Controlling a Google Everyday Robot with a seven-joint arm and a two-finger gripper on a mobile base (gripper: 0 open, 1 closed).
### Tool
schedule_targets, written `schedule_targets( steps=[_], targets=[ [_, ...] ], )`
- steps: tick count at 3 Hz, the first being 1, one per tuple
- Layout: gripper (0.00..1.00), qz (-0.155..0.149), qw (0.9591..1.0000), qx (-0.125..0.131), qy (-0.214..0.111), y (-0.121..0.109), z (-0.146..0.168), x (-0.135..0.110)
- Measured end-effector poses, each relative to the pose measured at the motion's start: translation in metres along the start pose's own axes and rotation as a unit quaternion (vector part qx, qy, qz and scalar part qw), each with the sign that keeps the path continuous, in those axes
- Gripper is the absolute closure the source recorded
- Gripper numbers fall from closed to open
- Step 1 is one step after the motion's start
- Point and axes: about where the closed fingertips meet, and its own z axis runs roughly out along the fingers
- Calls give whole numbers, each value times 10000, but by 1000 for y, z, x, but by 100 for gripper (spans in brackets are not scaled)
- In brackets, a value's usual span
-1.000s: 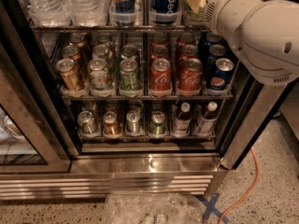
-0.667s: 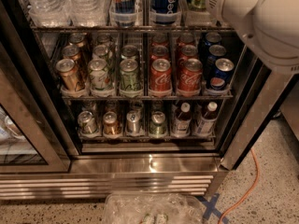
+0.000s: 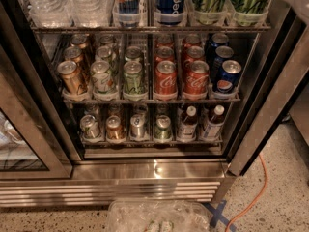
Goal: Pick green can from top shelf of fridge
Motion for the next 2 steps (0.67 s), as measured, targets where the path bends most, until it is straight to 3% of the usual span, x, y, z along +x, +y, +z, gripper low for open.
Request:
schedule_targets(
  steps=[1, 2],
  targets=[
    [100, 175, 9990, -190, 361, -14, -55, 23],
    [100, 431, 9955, -455, 704, -25, -107, 56]
  ],
)
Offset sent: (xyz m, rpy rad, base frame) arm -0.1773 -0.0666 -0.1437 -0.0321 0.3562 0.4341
